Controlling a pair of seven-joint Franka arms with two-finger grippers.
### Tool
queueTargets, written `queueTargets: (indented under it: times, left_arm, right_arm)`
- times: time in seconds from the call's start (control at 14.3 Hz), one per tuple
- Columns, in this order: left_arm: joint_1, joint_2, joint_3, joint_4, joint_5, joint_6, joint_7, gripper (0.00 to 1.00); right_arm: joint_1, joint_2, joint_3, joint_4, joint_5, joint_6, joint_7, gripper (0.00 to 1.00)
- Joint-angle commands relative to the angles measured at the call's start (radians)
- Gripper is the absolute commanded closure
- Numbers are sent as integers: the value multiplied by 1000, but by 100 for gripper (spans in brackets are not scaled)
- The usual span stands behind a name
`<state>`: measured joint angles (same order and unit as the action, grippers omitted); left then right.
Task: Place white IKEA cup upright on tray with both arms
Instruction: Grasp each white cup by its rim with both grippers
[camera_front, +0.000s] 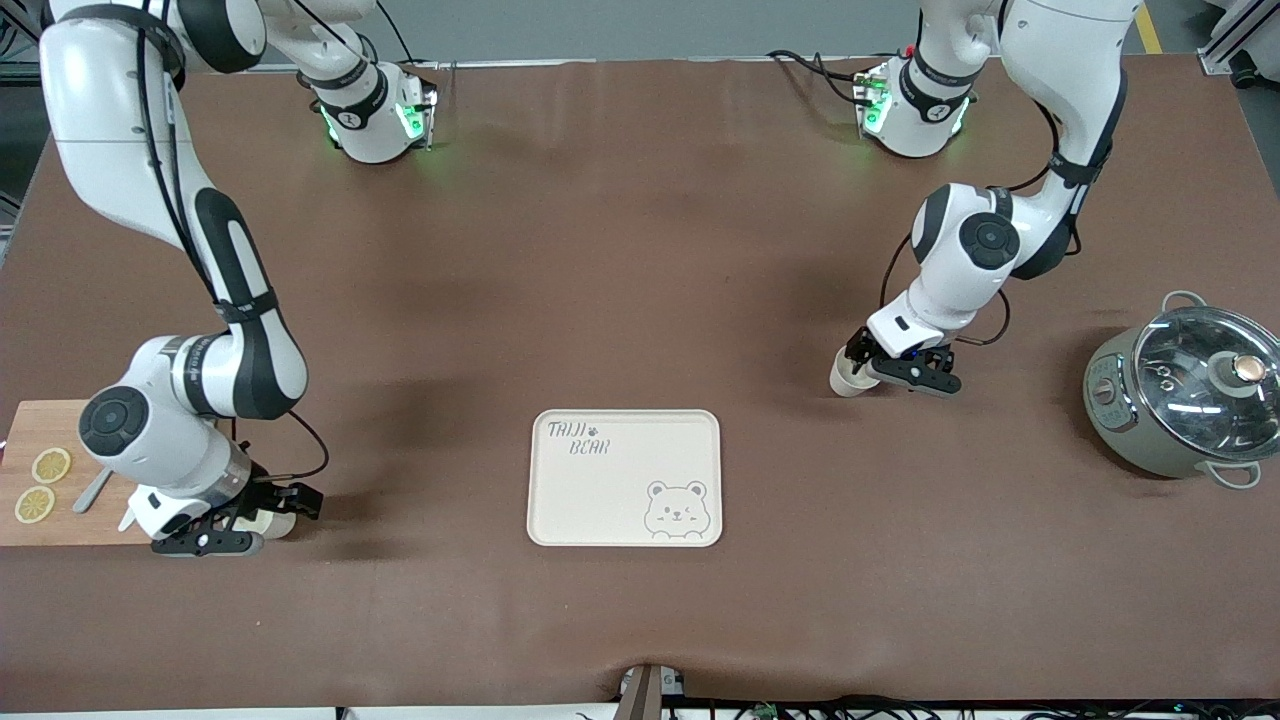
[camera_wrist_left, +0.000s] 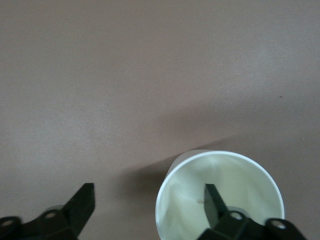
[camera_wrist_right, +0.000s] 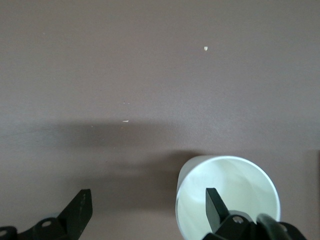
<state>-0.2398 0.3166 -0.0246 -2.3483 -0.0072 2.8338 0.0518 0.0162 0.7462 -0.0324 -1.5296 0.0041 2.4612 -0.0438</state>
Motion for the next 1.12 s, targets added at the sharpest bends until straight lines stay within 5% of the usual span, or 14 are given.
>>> queueTargets:
  times: [0.0, 0.07, 0.21, 0.49, 0.7, 1.05]
  left_arm:
    - [-4, 36, -3, 35, 12, 9, -43, 100]
    - [-6, 50, -3, 58, 13, 9, -41, 100]
    - [-9, 62, -3, 79, 13, 9, -44, 100]
    - [2, 61, -1, 156, 13, -11, -43, 100]
    - [-3, 65, -1, 309, 13, -193, -47, 100]
    - [-18, 191, -3, 700, 0, -543, -82, 100]
  right_arm:
    - [-10, 36, 3, 28, -22, 18, -56, 0]
    - [-10, 38, 3, 28, -21, 18, -103, 10]
    - [-18, 36, 0, 28, -18, 16, -162, 55]
    - [-32, 33, 0, 31, -22, 18, -165, 94]
    - [-28, 30, 0, 31, -16, 18, -159, 100]
    - [8, 18, 6, 87, 1, 1, -118, 100]
